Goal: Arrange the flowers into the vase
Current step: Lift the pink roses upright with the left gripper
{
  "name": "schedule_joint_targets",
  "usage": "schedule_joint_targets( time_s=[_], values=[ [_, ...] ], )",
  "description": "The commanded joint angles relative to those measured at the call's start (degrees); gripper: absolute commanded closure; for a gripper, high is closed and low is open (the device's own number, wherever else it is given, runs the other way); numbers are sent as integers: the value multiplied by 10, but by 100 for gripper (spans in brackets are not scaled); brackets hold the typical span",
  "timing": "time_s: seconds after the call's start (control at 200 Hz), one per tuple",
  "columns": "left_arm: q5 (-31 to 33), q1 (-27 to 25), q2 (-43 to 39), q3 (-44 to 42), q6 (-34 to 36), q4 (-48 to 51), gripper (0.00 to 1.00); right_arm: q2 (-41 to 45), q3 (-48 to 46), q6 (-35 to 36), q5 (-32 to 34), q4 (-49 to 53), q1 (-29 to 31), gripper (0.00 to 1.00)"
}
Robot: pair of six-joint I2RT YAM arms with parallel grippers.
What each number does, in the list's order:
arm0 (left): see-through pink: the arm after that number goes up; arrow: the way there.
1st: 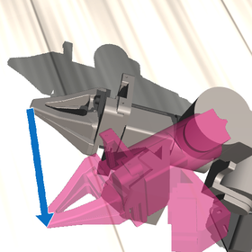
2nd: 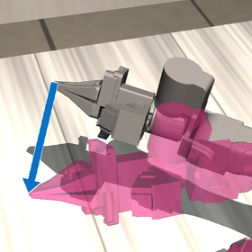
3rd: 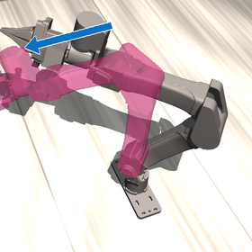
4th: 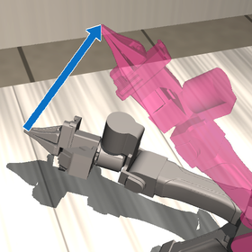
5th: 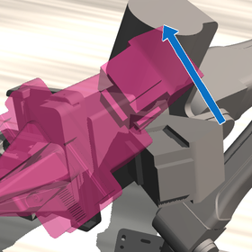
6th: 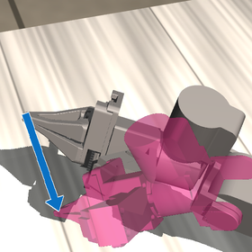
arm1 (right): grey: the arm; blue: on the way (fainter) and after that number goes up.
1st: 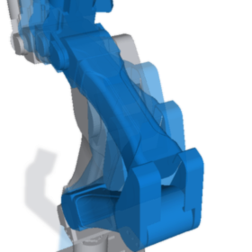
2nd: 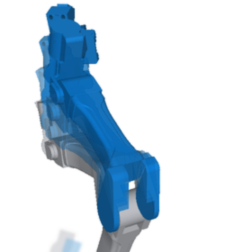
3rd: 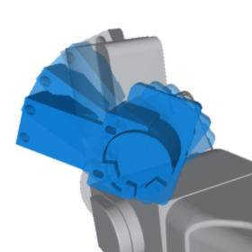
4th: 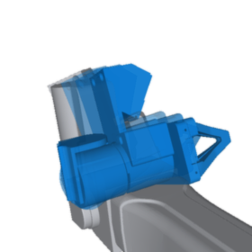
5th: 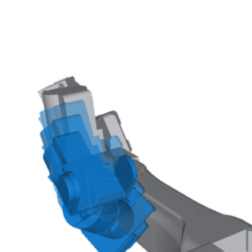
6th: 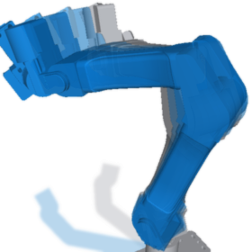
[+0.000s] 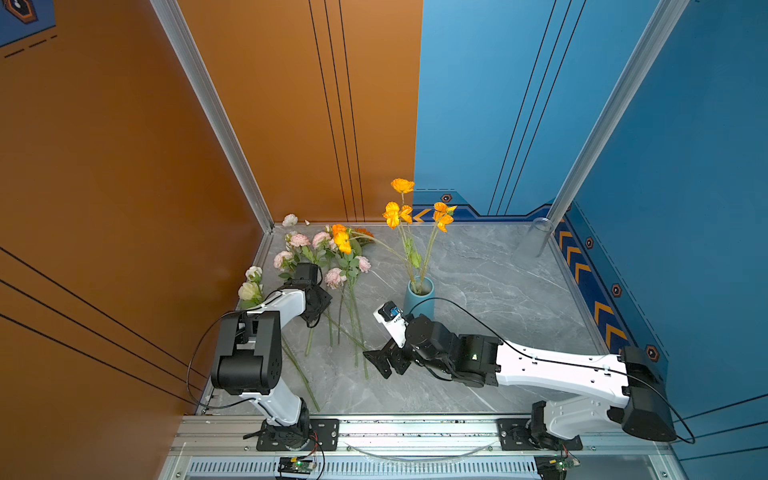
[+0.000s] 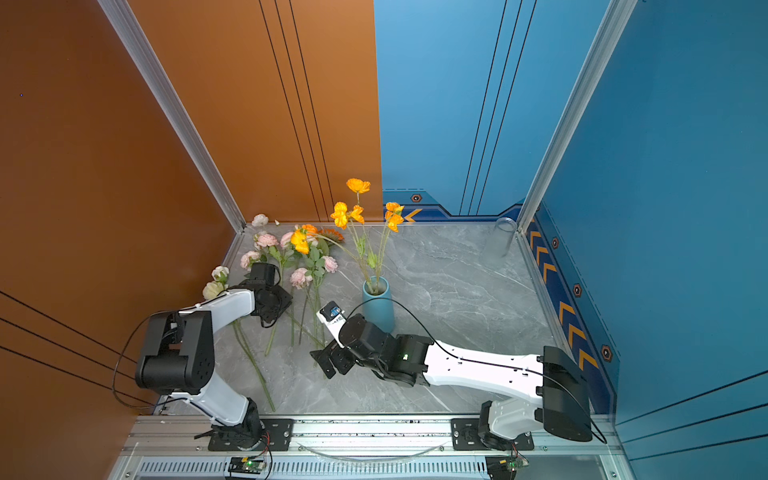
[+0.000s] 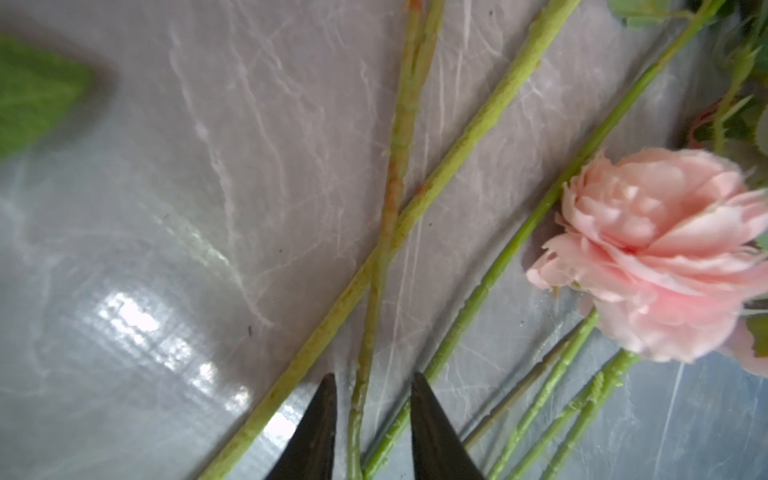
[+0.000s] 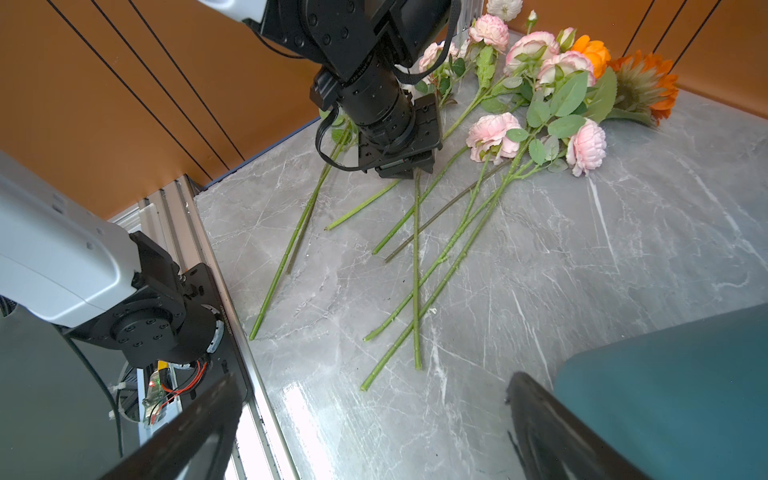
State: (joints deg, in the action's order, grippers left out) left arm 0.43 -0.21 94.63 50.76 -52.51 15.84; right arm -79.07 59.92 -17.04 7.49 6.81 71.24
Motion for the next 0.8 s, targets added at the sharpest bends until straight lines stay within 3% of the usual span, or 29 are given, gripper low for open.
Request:
schedule_joint_targets(
  time_s=[0.0,0.175,0.451,0.476,0.796],
  values=[
    [15,-7,14,-12,-16,-7,69,15,-12,-11,-8,-6,-4,0],
    [6,-10,32,-16,-28,-16,71,15,-12,-12,-18,-5,-14,0],
    [-7,-7,10,-19,-23,-13,97,19,-14,-12,-20,3,-23,0],
    [-9,-5,2,-19,-23,-12,100,20,-14,-12,-20,4,-24,0],
    [56,-3,-177,12,41,89,100,52,-14,-7,-23,23,-48,0]
  ],
)
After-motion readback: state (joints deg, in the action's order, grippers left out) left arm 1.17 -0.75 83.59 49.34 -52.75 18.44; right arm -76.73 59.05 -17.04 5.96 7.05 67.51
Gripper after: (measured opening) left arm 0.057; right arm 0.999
